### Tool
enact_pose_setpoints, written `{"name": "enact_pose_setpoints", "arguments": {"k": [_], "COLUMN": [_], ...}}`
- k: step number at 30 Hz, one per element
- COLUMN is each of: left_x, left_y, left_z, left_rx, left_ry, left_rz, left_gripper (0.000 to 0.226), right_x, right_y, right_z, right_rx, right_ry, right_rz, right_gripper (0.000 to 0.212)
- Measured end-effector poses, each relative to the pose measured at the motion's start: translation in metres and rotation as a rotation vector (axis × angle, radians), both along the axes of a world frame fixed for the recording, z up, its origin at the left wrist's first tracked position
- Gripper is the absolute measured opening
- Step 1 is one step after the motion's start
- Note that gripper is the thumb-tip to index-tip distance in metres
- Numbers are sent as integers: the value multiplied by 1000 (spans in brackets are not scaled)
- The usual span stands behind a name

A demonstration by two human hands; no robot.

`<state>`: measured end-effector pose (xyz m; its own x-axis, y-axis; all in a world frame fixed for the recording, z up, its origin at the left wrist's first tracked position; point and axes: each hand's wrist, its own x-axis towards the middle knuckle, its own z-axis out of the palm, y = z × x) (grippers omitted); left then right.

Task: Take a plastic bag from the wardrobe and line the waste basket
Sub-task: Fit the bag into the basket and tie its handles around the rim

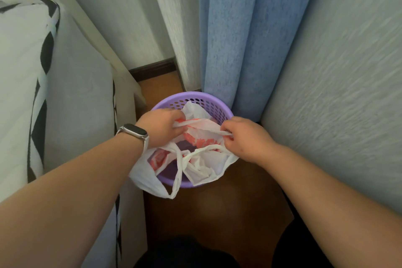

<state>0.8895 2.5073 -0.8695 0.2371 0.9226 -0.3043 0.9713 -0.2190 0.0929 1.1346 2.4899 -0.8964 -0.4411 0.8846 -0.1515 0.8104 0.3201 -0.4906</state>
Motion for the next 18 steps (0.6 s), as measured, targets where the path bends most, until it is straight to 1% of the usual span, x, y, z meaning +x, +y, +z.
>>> {"name": "enact_pose_setpoints", "arguments": {"k": [4,7,10,13,15,17,18], "left_x": [-4,-16,-23,-18,-10,0,6], "left_y": [6,14,25,27,23,18,16], "left_z": [-12,-12,-12,-15,-10,3,12], "left_rx": [125,242,268,233,194,205,240], "left_ry": [10,24,12,-13,-36,12,35], "left_rz": [49,165,298,340,259,82,-6], "left_gripper": [19,18,20,21,32,49,52], "right_x": [2,11,16,14,13,12,9], "right_y": [3,11,16,17,17,16,14], "right_z": [-8,-12,-20,-20,-15,-5,1], "right_rx": [44,36,63,68,79,130,166], "right_ry": [4,53,70,82,117,158,171], "right_rz": [-12,-145,-211,-233,-252,-237,-210], "right_gripper": [12,6,7,8,7,13,16]}}
